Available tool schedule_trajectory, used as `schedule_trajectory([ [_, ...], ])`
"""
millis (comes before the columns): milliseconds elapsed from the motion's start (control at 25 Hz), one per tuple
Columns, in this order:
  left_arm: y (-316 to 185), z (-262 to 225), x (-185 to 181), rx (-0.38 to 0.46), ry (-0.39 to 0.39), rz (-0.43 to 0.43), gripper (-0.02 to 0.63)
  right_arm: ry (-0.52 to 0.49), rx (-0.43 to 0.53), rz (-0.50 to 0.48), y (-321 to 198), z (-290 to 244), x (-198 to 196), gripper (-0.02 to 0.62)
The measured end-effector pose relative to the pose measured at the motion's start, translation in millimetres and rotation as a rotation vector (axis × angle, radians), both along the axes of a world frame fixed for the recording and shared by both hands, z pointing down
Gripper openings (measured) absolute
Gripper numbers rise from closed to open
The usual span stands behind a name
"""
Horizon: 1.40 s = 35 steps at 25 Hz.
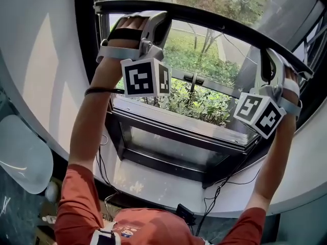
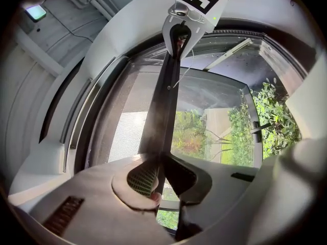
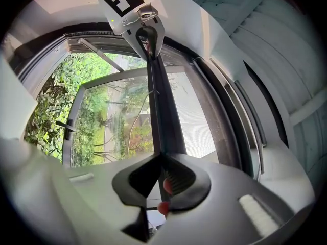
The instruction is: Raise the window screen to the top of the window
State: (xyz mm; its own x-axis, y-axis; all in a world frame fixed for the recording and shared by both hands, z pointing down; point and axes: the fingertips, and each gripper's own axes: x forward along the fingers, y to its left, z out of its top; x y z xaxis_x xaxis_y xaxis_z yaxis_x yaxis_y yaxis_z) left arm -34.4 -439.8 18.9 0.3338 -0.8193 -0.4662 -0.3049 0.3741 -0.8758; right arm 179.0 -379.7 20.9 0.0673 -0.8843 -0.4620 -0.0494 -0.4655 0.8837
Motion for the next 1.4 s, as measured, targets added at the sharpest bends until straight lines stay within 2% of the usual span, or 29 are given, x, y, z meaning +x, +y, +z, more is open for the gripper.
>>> schedule_trajectory([
  [320,0,-34,-2,0.043,0.006,-0.011,0.043,0.019,0.060,0.006,1,-36,-2,0.040],
  [1400,-4,-151,-1,0.152,0.027,-0.032,0.048,0.086,0.144,0.075,-5,-150,1,0.037],
])
